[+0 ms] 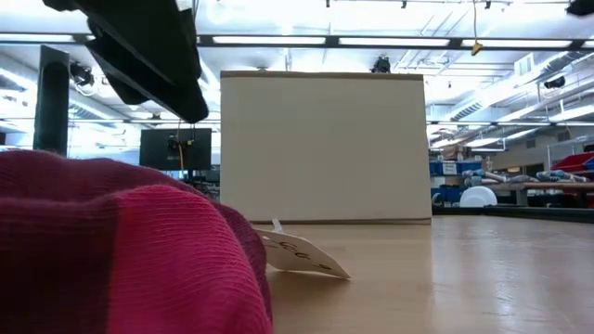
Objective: Sort clothes
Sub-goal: Put the red sock into the laundry organizer
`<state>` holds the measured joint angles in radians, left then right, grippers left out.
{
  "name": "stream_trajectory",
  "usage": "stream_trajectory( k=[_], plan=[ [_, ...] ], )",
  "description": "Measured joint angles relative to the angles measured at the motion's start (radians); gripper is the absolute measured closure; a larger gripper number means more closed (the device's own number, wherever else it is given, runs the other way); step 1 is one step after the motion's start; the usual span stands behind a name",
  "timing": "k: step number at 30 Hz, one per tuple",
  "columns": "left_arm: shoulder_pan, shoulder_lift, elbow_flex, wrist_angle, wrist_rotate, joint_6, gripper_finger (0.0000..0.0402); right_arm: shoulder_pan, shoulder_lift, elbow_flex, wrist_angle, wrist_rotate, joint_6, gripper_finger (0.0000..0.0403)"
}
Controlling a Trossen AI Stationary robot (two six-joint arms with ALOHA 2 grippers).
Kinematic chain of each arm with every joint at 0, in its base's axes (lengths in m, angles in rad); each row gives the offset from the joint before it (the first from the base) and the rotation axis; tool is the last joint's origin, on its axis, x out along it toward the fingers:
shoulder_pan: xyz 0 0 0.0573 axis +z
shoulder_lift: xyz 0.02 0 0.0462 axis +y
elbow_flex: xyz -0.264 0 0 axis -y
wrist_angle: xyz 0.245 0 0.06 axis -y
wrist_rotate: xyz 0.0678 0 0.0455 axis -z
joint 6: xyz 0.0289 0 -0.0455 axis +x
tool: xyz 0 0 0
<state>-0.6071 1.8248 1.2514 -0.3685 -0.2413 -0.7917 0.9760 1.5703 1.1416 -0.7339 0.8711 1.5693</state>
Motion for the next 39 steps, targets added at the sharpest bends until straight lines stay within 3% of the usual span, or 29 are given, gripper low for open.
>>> stream_trajectory(
  k=[5, 11, 16, 20, 24, 25, 32, 39],
  plan=[
    [-0.002, 0.0, 0.0, 0.004, 0.003, 0.006, 0.0227, 0.0, 0.0, -0.035, -0.002, -0.01, 0.037, 0.0239],
    [-0.008, 0.068, 0.0, 0.03, -0.007, -0.007, 0.0223, 0.0, 0.0, -0.035, 0.008, -0.016, 0.043, 0.0239],
    [-0.01, 0.155, 0.0, 0.078, 0.088, -0.054, 0.0225, 0.0, 0.0, -0.035, 0.009, -0.02, 0.043, 0.0239],
    [-0.002, 0.186, 0.003, 0.092, 0.132, -0.102, 0.0266, 0.0, 0.0, -0.035, 0.009, -0.023, 0.043, 0.0239],
    [0.021, 0.175, 0.002, 0.07, 0.148, -0.061, 0.0375, 0.0, 0.0, -0.035, 0.008, -0.026, 0.043, 0.0239],
    [0.028, 0.164, 0.004, 0.055, 0.154, -0.05, 0.0386, 0.0, 0.0, -0.035, 0.009, -0.027, 0.043, 0.0239],
    [0.098, 0.036, 0.081, -0.153, 0.1, 0.077, 0.0398, -0.001, 0.0, -0.035, 0.008, -0.029, 0.043, 0.0239],
    [0.173, -0.087, 0.243, -0.351, -0.004, 0.24, 0.04, -0.002, 0.0, -0.035, 0.007, -0.029, 0.034, 0.0239]
  ],
)
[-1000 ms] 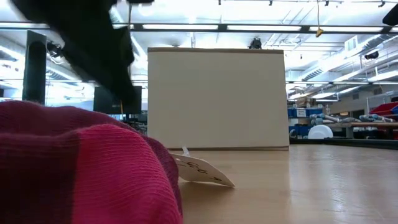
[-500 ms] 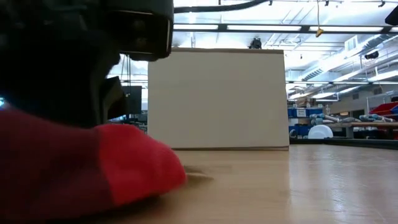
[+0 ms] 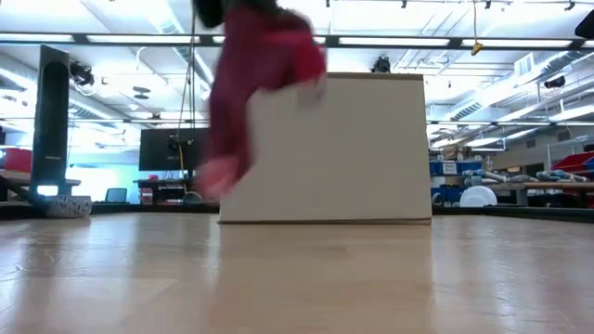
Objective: Sort clothes
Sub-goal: Put the red sock into the laundry organizer
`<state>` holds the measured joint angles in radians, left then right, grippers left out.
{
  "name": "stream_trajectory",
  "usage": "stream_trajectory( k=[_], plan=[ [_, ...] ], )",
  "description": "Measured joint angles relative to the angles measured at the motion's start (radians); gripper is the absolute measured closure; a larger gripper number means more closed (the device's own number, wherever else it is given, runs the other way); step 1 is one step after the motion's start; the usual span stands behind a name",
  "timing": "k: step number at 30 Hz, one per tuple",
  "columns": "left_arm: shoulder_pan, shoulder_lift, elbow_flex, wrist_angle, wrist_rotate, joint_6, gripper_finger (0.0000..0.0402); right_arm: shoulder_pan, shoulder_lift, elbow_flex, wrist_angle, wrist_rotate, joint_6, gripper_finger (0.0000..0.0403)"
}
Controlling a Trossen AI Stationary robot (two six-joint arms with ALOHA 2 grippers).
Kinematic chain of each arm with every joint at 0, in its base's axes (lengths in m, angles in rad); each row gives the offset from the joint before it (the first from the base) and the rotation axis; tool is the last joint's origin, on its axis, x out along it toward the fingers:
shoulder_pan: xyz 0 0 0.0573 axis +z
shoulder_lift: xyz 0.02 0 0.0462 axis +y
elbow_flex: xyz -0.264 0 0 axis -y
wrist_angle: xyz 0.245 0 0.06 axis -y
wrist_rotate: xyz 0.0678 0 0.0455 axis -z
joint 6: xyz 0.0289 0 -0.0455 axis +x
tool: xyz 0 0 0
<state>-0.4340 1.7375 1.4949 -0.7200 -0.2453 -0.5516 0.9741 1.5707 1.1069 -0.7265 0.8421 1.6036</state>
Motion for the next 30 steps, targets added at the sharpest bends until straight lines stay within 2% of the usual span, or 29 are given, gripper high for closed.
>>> stream_trajectory(
  k=[7, 15, 20, 22, 30],
  plan=[
    [0.147, -0.069, 0.233, -0.159, -0.063, 0.21, 0.0401, -0.008, 0.0, 0.0, -0.004, 0.0, -0.008, 0.0239],
    [0.394, -0.073, 0.499, -0.174, -0.08, 0.42, 0.0401, -0.011, 0.0, 0.0, -0.016, 0.0, -0.01, 0.0239],
    [0.542, -0.072, 0.548, -0.103, -0.021, 0.503, 0.04, -0.013, 0.0, 0.0, -0.029, 0.001, -0.015, 0.0239],
    [0.581, -0.072, 0.549, -0.065, -0.027, 0.518, 0.0396, -0.015, 0.0, 0.0, -0.035, 0.001, -0.016, 0.0239],
    [0.651, -0.071, 0.549, -0.044, -0.081, 0.51, 0.0387, -0.02, 0.0, 0.0, -0.047, 0.001, -0.034, 0.0239]
  ],
)
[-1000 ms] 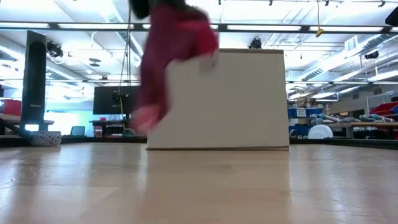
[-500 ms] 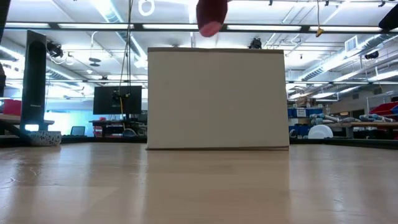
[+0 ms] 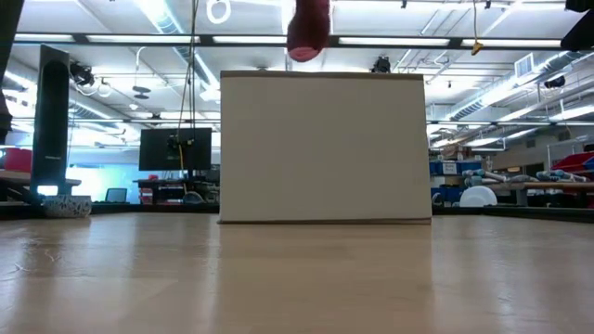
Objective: Sort clothes
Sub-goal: Put the red sock into the laundry organizer, then return to Home Position
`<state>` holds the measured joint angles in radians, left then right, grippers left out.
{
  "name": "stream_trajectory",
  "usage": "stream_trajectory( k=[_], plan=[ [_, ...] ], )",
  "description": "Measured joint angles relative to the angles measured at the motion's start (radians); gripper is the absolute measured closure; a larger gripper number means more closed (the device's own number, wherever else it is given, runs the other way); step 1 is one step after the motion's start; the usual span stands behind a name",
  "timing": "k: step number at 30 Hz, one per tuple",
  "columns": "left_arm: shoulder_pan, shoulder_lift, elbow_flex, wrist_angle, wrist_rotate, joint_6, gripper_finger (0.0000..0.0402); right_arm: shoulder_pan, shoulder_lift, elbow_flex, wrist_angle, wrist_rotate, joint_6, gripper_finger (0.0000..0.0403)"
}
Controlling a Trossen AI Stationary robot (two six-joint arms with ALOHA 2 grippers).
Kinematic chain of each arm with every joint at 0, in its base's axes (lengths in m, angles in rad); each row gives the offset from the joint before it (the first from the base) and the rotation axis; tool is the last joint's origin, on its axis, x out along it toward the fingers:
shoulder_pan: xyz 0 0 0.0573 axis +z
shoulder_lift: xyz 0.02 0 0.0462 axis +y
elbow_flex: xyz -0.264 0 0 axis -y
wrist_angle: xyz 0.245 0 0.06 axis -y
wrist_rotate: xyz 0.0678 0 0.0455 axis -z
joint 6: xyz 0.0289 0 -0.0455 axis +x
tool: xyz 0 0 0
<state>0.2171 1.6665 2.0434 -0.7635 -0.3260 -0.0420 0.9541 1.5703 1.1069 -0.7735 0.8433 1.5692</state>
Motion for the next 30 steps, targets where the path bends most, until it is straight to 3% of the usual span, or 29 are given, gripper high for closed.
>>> stream_trajectory(
  k=[6, 16, 21, 26, 30],
  plan=[
    [0.025, 0.005, -0.001, -0.015, -0.045, 0.014, 0.0371, -0.006, 0.0, 0.0, -0.001, 0.0, -0.001, 0.0239],
    [0.034, 0.008, -0.035, -0.031, -0.036, 0.063, 0.0289, -0.006, 0.0, 0.0, 0.0, 0.0, -0.011, 0.0239],
    [0.022, 0.012, -0.035, -0.073, -0.037, 0.002, 0.0285, -0.006, 0.0, 0.0, 0.007, -0.006, -0.019, 0.0238],
    [0.003, 0.01, -0.035, -0.187, -0.028, -0.025, 0.0285, -0.006, 0.0, 0.0, 0.02, -0.097, -0.039, 0.0239],
    [-0.024, 0.008, -0.035, -0.331, -0.01, -0.05, 0.0284, -0.006, 0.0, 0.0, 0.009, -0.165, -0.19, 0.0239]
  ],
)
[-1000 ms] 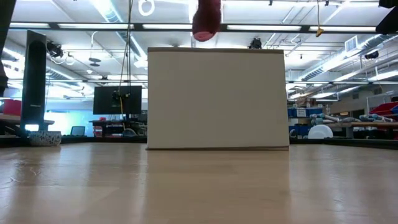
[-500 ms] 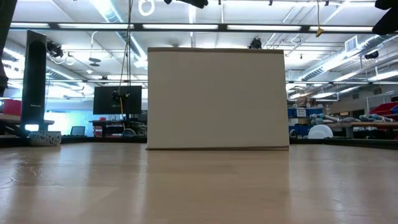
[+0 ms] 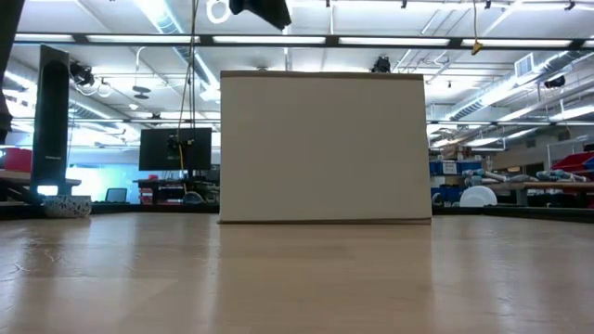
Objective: Sort clothes
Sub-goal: Return to Home Position
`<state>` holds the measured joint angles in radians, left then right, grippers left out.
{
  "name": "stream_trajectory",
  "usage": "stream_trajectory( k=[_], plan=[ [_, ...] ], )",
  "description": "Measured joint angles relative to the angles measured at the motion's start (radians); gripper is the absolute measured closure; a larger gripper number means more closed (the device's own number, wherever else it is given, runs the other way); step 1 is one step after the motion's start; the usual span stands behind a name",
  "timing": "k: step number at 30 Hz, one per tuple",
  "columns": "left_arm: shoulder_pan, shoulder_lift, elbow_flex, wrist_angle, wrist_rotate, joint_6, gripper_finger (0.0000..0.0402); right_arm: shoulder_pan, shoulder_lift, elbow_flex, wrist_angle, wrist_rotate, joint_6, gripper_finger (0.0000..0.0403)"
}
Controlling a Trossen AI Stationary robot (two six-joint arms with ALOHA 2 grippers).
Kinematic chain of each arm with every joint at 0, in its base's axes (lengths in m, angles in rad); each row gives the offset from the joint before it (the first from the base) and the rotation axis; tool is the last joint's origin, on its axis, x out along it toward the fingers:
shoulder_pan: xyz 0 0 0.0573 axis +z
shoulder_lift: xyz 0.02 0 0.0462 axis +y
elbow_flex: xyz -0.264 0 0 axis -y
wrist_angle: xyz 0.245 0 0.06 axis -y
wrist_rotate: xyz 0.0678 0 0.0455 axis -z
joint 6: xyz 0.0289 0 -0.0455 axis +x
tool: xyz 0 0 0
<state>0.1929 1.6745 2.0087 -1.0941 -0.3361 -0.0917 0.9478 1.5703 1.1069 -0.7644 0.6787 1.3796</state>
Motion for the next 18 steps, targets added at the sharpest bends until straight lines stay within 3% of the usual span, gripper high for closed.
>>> stream_trajectory(
  k=[3, 7, 18],
  plan=[
    [-0.032, 0.0, 0.0, -0.103, 0.033, -0.019, 0.0284, 0.0, 0.0, 0.0, 0.004, -0.062, -0.118, 0.0239],
    [-0.09, 0.0, 0.0, -0.21, 0.046, -0.056, 0.0284, -0.001, 0.0, 0.0, 0.004, -0.092, -0.16, 0.0239],
    [-0.395, -0.005, 0.0, -0.226, 0.036, 0.006, 0.0284, -0.008, 0.0, 0.0, 0.005, -0.093, -0.161, 0.024]
  ],
)
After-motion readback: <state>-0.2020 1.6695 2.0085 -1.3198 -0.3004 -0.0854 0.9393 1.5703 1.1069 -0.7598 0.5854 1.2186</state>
